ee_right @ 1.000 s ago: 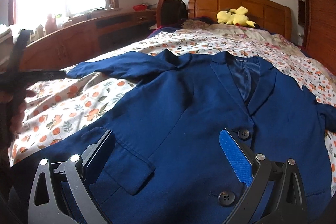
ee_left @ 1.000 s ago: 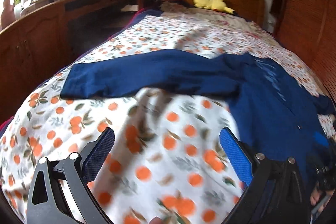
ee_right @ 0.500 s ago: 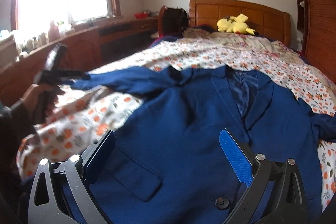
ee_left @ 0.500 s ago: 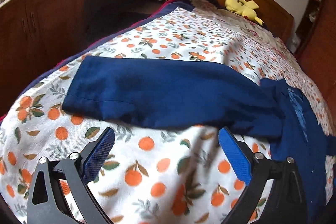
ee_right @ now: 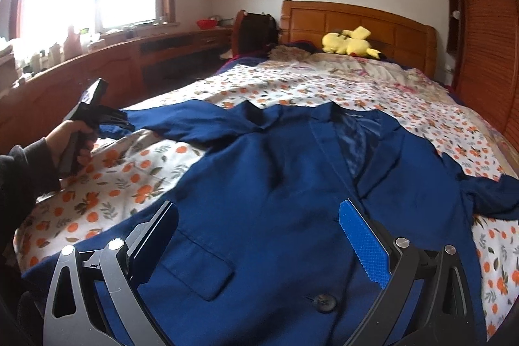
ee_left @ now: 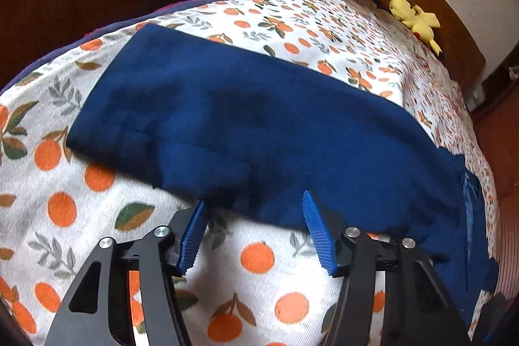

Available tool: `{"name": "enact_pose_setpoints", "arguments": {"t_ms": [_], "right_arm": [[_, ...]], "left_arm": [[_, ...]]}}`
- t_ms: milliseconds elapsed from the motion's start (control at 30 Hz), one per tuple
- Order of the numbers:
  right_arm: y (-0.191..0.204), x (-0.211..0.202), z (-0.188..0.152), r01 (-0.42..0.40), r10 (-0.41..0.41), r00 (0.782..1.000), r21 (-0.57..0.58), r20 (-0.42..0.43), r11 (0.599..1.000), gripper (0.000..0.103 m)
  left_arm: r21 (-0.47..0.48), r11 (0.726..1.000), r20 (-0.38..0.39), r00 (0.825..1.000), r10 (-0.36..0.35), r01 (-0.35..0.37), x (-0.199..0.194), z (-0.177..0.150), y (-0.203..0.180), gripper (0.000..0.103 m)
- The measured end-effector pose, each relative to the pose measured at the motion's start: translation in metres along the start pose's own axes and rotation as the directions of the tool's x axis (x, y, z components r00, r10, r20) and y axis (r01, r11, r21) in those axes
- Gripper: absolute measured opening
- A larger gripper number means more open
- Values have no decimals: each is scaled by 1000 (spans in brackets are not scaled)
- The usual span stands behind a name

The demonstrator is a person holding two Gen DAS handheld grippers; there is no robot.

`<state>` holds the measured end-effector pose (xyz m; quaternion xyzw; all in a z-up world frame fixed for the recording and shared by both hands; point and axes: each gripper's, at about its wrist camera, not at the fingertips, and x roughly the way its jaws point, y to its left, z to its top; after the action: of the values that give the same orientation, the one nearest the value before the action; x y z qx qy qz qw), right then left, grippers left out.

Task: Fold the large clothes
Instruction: 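Fold the held sleeve across the jacket front with the left tool, then release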

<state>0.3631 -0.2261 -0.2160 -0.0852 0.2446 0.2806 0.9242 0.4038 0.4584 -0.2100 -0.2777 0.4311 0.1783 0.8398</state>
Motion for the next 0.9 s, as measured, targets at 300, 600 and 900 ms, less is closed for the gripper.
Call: {"name": "enact_pose_setpoints", "arguments": {"t_ms": [300, 600, 900], "right_arm": [[-13, -14, 3, 44, -44, 999, 4, 29, 999, 96], [-42, -50, 9, 65, -69, 993, 37, 97, 997, 96], [-91, -90, 10, 112, -127, 980, 106, 150, 988, 96]], "left_arm": [[108, 992, 105, 993, 49, -61, -38, 7, -47, 1], [347, 937, 224, 974, -39, -42, -123, -30, -180, 1], [523, 852, 256, 958, -129, -25, -174, -86, -305, 1]]}}
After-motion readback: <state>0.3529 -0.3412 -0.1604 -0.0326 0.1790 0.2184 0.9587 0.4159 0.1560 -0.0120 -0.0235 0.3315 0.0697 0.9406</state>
